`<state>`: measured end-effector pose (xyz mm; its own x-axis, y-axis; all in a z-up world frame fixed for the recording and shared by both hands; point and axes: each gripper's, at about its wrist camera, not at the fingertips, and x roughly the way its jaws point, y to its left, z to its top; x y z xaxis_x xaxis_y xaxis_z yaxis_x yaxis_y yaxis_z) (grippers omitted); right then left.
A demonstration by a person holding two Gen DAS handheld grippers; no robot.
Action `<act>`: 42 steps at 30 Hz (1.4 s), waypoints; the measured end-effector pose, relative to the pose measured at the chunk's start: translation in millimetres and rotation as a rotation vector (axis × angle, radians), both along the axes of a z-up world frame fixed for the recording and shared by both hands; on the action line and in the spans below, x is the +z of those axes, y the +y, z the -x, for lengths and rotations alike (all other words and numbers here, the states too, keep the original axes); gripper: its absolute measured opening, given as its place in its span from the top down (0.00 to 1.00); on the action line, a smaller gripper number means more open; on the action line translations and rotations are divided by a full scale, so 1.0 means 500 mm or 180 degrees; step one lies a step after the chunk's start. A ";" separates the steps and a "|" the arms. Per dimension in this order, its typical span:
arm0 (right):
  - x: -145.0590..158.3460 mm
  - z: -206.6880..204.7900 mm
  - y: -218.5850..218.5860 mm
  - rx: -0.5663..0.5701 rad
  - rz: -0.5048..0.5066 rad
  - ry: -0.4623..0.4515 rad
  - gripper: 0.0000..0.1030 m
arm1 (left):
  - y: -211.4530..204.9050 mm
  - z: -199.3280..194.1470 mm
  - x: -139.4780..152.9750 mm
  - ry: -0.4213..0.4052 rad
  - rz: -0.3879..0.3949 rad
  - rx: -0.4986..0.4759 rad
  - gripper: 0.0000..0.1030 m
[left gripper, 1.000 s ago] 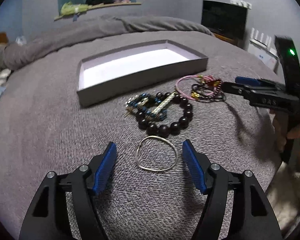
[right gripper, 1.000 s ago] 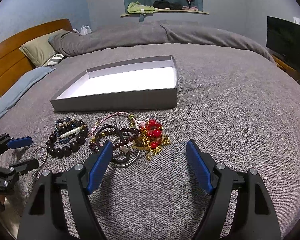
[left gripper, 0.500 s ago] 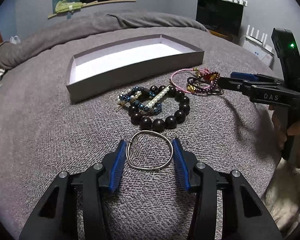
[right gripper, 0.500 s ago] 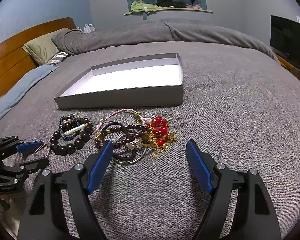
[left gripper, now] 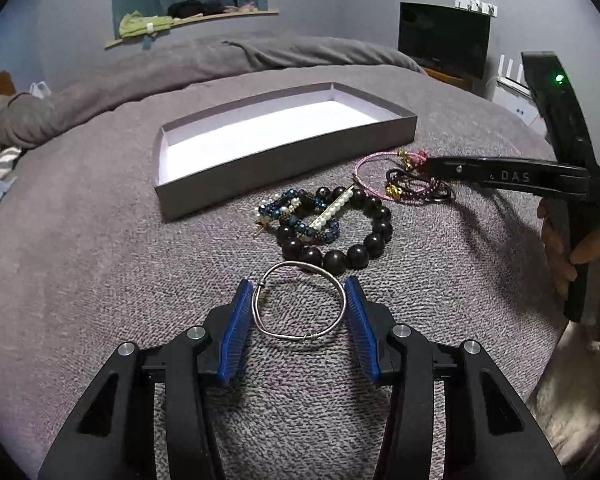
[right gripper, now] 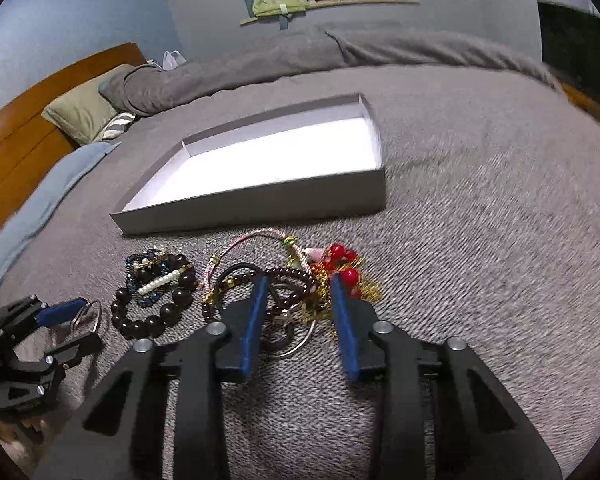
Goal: Organize jewelry
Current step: 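Grasp the thin silver bangle with the left tool while the right tool grasps the dark bead bracelet, then carry both bracelets into the white tray and open both tools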
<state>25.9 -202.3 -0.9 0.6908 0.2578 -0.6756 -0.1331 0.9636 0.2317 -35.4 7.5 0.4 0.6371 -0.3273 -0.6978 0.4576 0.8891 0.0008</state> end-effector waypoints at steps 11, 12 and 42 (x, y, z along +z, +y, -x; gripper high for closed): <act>0.066 0.027 0.020 0.0088 -0.0022 -0.0396 0.94 | 0.013 -0.012 0.032 -0.0083 0.0085 0.0072 0.53; 0.073 0.027 0.021 0.0102 -0.0031 -0.0419 0.94 | 0.015 -0.015 0.040 -0.0099 0.0101 0.0077 0.53; 0.119 -0.208 -0.041 -0.0050 -0.0337 -0.0431 0.94 | -0.005 -0.349 0.054 0.0085 -0.0086 0.0536 0.53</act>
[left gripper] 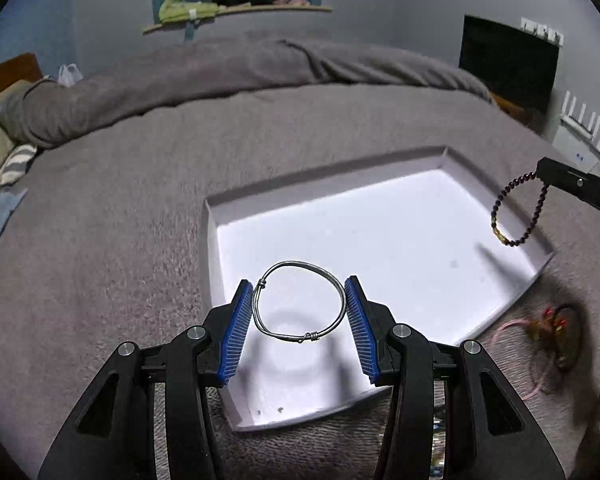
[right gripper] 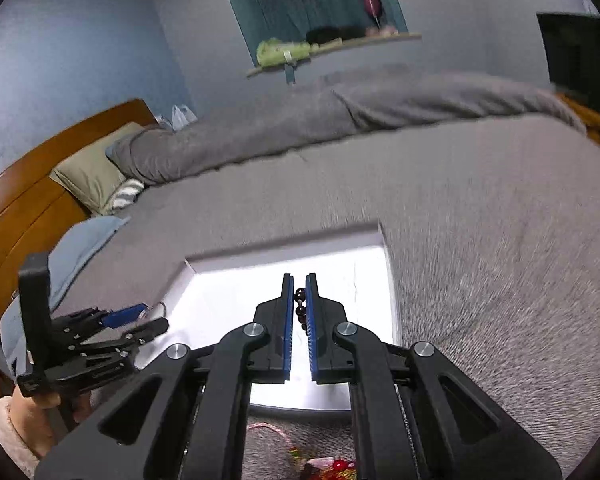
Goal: Organize jewelry
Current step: 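Carry both bracelets into the white tray and open both tools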
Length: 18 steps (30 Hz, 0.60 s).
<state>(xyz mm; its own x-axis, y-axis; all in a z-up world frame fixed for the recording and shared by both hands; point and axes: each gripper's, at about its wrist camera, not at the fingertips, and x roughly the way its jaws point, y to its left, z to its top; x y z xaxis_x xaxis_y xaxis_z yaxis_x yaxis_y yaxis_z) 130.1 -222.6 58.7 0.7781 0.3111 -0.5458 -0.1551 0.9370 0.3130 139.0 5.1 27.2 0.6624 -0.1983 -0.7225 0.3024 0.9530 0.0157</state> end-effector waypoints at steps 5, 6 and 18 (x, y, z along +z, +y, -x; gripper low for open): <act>-0.046 -0.020 -0.001 -0.0132 0.0198 0.0243 0.94 | 0.010 -0.009 -0.035 0.0120 -0.0015 0.0000 0.53; -0.051 -0.022 -0.001 -0.0165 0.0250 0.0277 0.94 | 0.012 -0.013 -0.040 0.0147 -0.0010 0.0006 0.53; -0.088 -0.041 0.012 -0.0210 0.0534 0.0443 0.94 | 0.021 -0.002 -0.039 0.0087 -0.0003 -0.0024 0.43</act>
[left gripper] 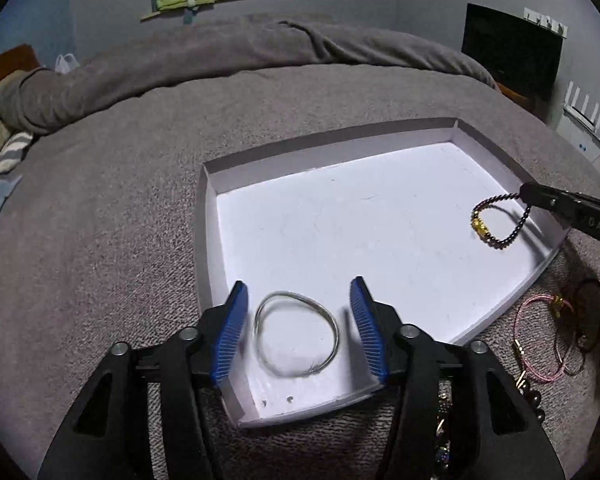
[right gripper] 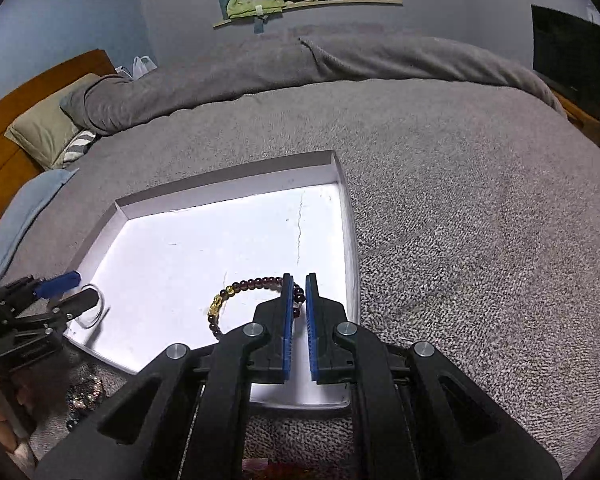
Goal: Organize jewelry
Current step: 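Carry both bracelets into the white tray and open both tools, then withdraw both tools from the tray back toward the jewelry pile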
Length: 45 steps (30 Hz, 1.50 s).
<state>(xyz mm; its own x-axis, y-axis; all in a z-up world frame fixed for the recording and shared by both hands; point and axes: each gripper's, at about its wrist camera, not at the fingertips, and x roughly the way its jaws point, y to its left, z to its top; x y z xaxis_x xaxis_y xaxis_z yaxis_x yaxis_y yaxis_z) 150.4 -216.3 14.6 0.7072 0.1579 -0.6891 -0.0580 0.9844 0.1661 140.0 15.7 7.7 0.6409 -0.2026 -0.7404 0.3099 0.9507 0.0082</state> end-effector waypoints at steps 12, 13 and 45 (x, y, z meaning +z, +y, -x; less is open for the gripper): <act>0.036 0.043 0.004 0.0073 -0.0001 -0.0289 0.37 | 0.012 0.039 0.045 -0.0242 0.0087 0.0051 0.30; 0.040 0.047 0.003 0.0067 0.0007 -0.0315 0.31 | 0.014 0.044 0.049 -0.0264 0.0107 0.0059 0.28; 0.032 0.251 -0.041 -0.0184 0.0112 -0.0563 0.05 | 0.001 0.223 0.037 -0.0562 0.0147 0.0090 0.09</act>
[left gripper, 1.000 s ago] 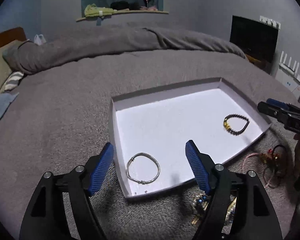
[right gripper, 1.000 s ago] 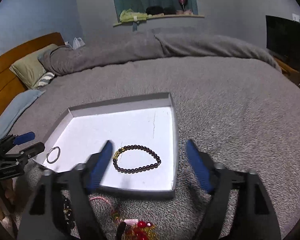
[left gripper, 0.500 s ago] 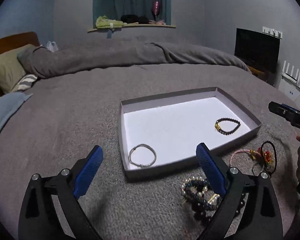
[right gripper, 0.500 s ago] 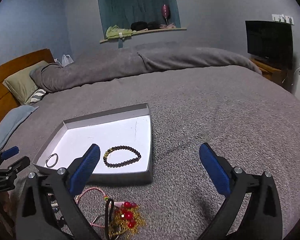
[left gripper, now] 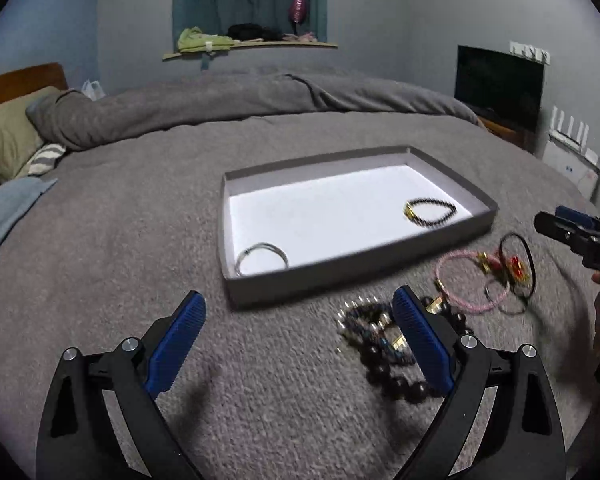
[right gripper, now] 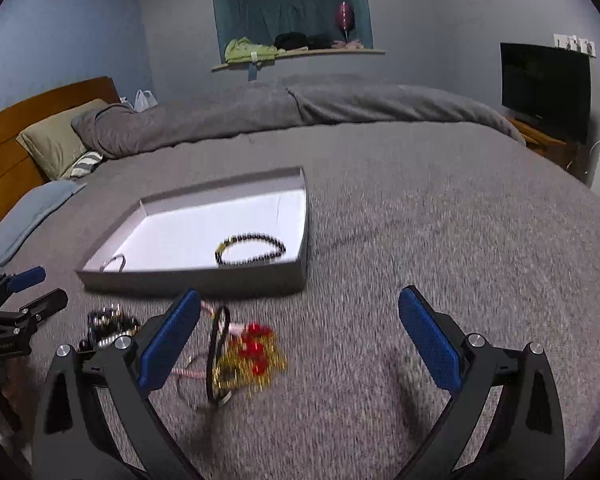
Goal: Organize jewelry
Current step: 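Withdraw both tools from the tray back toward the jewelry pile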
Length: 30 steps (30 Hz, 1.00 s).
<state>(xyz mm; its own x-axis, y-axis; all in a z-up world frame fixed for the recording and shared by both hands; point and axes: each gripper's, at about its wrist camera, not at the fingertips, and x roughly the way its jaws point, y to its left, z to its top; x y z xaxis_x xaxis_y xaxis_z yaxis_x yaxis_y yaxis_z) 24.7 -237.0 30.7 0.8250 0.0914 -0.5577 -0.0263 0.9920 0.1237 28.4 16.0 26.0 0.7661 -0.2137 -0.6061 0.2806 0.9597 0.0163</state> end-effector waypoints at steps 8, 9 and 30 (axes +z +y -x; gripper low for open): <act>-0.023 0.009 -0.001 0.0195 -0.0221 0.0198 0.05 | -0.029 0.009 -0.020 0.0051 -0.0093 -0.0197 0.09; -0.025 0.011 0.001 0.0227 -0.0225 0.0220 0.05 | -0.031 0.009 -0.022 0.0057 -0.0101 -0.0214 0.09; 0.016 0.016 -0.091 -0.0192 -0.0077 0.0124 0.05 | -0.183 0.027 -0.012 0.0135 -0.0115 -0.0789 0.09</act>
<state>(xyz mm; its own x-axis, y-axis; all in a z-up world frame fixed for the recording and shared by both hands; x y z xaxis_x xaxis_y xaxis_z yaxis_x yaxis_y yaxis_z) 16.5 -282.8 38.5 0.8072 0.0561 -0.5877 0.0387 0.9883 0.1475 15.1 -75.3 19.8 0.6667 -0.3695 -0.6473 0.5085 0.8605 0.0325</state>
